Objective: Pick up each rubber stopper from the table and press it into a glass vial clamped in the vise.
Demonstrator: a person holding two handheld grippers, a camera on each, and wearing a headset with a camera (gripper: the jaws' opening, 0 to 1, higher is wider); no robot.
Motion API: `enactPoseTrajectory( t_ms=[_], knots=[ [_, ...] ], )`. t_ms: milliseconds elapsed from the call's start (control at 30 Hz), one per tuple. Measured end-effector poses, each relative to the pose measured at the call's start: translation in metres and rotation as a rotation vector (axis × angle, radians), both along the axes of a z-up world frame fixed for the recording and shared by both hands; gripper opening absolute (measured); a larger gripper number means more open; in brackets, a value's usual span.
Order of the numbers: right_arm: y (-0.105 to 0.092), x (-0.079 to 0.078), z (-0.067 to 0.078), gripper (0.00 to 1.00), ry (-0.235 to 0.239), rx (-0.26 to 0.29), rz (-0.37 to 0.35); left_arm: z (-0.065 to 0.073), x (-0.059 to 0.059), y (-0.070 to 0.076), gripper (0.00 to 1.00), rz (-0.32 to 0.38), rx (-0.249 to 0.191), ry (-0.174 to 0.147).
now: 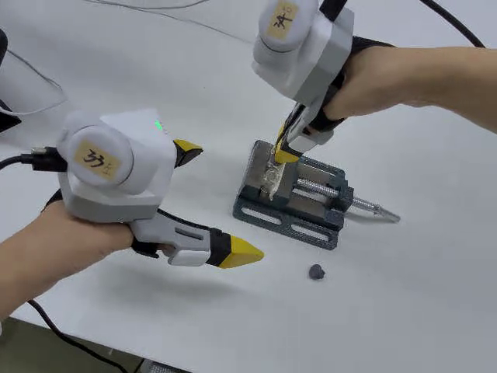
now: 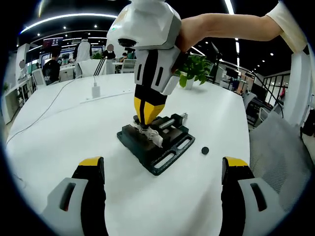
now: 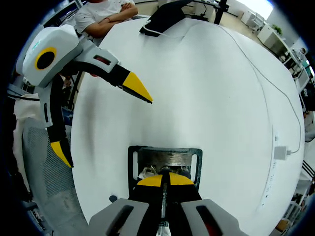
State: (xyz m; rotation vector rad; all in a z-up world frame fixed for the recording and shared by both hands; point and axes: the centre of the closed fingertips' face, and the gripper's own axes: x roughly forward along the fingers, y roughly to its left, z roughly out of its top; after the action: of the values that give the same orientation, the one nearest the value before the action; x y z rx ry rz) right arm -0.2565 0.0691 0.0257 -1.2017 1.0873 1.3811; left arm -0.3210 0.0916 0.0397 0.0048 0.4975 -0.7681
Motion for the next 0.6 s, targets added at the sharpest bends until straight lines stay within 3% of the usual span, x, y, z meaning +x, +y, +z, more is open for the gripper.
enactPoseTrajectory(
  t_ms=[267, 400, 467, 600],
  knots=[
    [-0.001, 0.0, 0.001, 0.0, -0.021, -0.001, 0.018, 0.008, -0.001, 0.004, 0.99, 0.007, 0.002, -0.005],
    [-0.002, -0.004, 0.004, 0.0, -0.041, 0.049, 0.005, 0.013, 0.001, 0.007, 0.99, 0.011, 0.011, -0.013],
    [-0.002, -0.004, 0.005, 0.0, -0.029, 0.074, -0.032, 0.015, 0.003, 0.008, 0.99, 0.017, 0.005, -0.013],
    [-0.002, -0.004, 0.006, 0.0, -0.018, 0.091, -0.035, 0.019, 0.003, 0.007, 0.99, 0.016, 0.009, -0.017]
  ],
)
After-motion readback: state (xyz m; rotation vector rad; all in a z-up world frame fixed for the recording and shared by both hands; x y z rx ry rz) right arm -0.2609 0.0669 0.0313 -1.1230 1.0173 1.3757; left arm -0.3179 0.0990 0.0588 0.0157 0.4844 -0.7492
